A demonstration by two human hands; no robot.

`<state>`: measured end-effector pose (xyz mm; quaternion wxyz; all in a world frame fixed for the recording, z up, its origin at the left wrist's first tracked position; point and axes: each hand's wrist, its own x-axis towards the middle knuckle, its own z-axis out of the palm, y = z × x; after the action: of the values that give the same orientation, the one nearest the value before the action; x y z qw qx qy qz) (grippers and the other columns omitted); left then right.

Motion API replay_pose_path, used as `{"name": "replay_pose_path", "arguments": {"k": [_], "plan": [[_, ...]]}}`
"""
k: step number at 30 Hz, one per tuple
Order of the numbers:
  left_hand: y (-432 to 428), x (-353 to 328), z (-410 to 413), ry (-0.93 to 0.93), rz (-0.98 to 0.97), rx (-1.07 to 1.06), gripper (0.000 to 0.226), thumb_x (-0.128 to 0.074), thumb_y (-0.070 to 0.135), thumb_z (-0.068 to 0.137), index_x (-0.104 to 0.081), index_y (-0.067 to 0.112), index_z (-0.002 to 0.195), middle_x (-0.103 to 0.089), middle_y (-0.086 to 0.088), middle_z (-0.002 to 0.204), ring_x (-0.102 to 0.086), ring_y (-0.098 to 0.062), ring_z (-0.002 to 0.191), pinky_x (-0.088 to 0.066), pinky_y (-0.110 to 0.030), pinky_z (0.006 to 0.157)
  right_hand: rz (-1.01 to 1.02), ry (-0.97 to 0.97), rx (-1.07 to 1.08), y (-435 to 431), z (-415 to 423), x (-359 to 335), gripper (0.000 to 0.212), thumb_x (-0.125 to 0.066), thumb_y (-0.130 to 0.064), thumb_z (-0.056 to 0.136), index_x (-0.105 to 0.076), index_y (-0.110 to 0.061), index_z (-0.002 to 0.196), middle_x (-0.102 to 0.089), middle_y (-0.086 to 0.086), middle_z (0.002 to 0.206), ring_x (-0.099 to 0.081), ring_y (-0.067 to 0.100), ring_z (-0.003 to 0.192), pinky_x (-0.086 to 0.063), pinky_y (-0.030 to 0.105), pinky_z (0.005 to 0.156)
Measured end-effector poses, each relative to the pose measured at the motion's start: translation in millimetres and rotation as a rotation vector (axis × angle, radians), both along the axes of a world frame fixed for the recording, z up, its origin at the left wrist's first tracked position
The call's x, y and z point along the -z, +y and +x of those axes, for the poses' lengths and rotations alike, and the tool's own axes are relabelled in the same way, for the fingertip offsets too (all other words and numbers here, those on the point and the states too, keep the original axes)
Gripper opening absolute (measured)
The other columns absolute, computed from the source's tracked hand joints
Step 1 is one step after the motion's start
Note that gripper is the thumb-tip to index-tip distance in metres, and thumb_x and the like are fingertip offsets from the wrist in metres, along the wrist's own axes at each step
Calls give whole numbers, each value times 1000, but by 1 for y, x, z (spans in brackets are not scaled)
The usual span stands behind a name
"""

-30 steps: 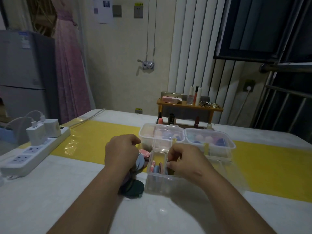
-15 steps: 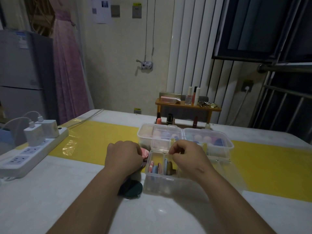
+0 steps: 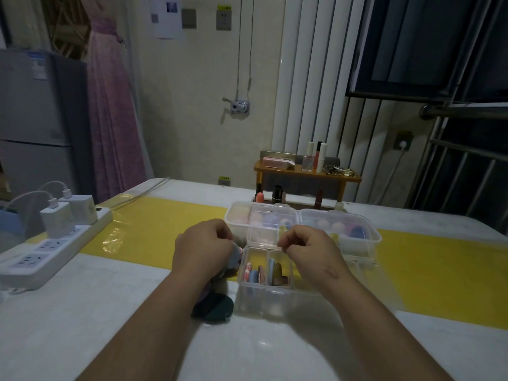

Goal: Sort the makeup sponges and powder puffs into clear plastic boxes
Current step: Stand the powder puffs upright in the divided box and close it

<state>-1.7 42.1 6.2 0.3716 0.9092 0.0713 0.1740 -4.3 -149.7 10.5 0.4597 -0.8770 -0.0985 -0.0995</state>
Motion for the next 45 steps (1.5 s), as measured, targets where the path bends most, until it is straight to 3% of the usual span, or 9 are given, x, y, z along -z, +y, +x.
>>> {"name": "replay_pose_path", "arguments": {"k": [6, 10, 15, 18, 23, 25, 29, 37, 45], "plan": [[0, 2, 3, -257, -117, 16, 15, -61, 9, 88, -64, 21, 96, -64, 3, 89, -56, -12, 78, -35, -14, 55, 26, 2, -23, 0, -1, 0, 28, -52, 2, 91, -67, -21, 84, -65, 0, 92, -61, 15, 91, -55, 28, 78], [-2, 1, 1, -360, -156, 19, 12, -62, 6, 91, -55, 14, 85, -58, 1, 78, -52, -9, 69, -39, -3, 55, 31, -4, -46, 0, -2, 0, 27, -52, 0, 92, -65, -24, 86, -63, -2, 93, -60, 14, 90, -53, 23, 73], [-9, 4, 4, -278, -296, 109, 17, -67, 4, 88, -59, 17, 79, -62, 1, 79, -59, -12, 75, -44, -8, 55, 26, -11, -135, 2, -4, -1, 35, -52, -3, 95, -62, -37, 94, -55, -12, 92, -52, 8, 76, -45, 15, 61], [-11, 5, 5, -261, -439, 184, 15, -69, 3, 86, -64, 15, 79, -67, -5, 78, -67, -25, 79, -56, -30, 64, 32, -15, -185, 3, -5, -1, 40, -51, -6, 97, -60, -45, 97, -56, -12, 94, -52, 8, 75, -46, 14, 59], [-13, 6, 3, -223, -444, 258, 11, -70, 6, 85, -66, 15, 81, -69, -5, 79, -66, -27, 79, -58, -46, 72, 48, -49, -154, 3, -4, 0, 23, -54, -11, 97, -64, -32, 102, -62, -15, 102, -59, 3, 85, -50, 13, 65], [-14, 7, 4, -166, -394, 271, 14, -68, 5, 85, -66, 18, 81, -68, -5, 82, -65, -27, 78, -58, -43, 68, 80, -100, -96, 3, -3, 0, 19, -55, -11, 96, -64, -28, 98, -62, -9, 95, -58, 6, 84, -51, 18, 69], [-17, 13, 7, -58, -210, 250, 31, -62, -2, 80, -67, 27, 70, -64, 6, 83, -60, -11, 75, -42, -21, 61, 170, -163, 0, -1, -2, -2, 15, -55, -7, 92, -62, -18, 86, -60, 4, 84, -57, 20, 80, -52, 35, 70], [-18, 15, 9, -30, -261, 246, 35, -59, -4, 80, -68, 27, 68, -66, 8, 85, -62, -8, 82, -44, -19, 65, 118, -159, 14, 0, -3, -3, 22, -57, -8, 91, -68, -18, 75, -64, 1, 76, -59, 11, 79, -48, 20, 64], [-17, 14, 8, -47, -239, 250, 35, -60, -5, 78, -68, 27, 66, -65, 10, 78, -61, -8, 77, -44, -21, 65, 7, -129, -52, 1, -6, -3, 18, -59, -9, 88, -71, -18, 77, -62, -4, 71, -56, 6, 70, -42, 13, 58]]}}
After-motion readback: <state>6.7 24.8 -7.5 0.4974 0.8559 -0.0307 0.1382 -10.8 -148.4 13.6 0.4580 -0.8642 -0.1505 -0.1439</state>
